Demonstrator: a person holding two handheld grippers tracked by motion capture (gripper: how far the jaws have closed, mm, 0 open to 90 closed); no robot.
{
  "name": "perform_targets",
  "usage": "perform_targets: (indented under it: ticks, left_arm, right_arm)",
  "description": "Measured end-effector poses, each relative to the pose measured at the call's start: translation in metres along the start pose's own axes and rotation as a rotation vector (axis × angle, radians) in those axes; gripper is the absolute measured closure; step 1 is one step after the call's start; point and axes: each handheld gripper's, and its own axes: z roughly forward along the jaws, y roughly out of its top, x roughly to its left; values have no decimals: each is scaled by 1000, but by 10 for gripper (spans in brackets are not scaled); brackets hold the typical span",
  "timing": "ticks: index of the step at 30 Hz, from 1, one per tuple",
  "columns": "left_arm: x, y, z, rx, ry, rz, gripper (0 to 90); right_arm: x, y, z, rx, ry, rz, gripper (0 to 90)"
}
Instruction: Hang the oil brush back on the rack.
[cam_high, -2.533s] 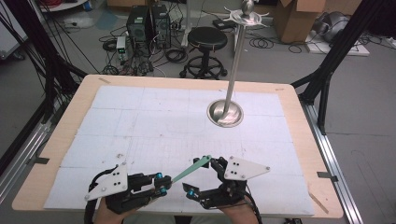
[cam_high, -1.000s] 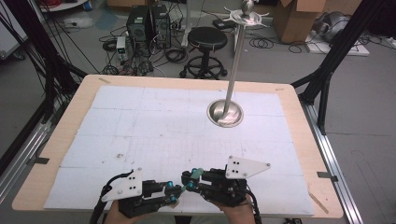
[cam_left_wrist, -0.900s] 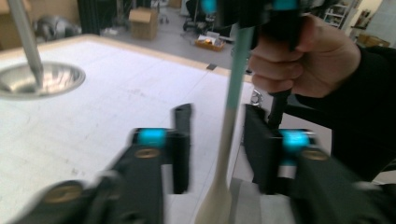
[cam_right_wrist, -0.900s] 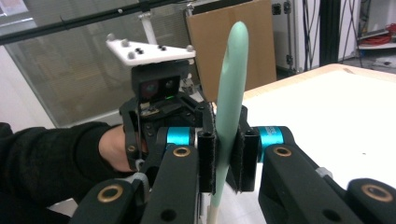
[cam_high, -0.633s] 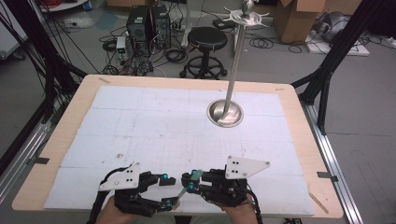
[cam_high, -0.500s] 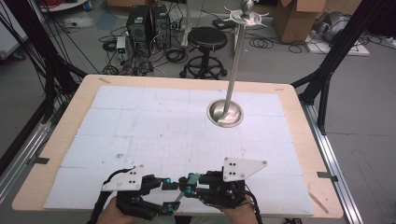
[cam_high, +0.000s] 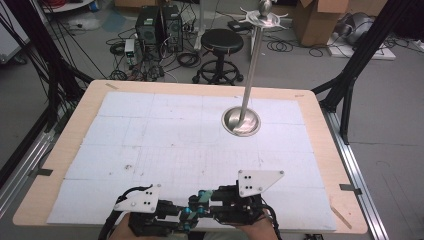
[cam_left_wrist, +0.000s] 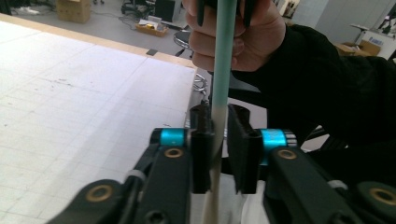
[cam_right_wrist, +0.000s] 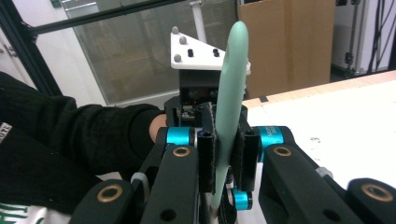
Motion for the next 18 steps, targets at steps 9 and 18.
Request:
perform_targets:
  ticks: [9,18]
  left_arm:
    - [0,0,-3,3,135,23,842]
    - [3,-3,-12,-14,448,-24,841]
  right_arm:
    - [-3,-4,2,-44,-143,33,340]
    - [-6,-7,-1,-127,-415,81,189]
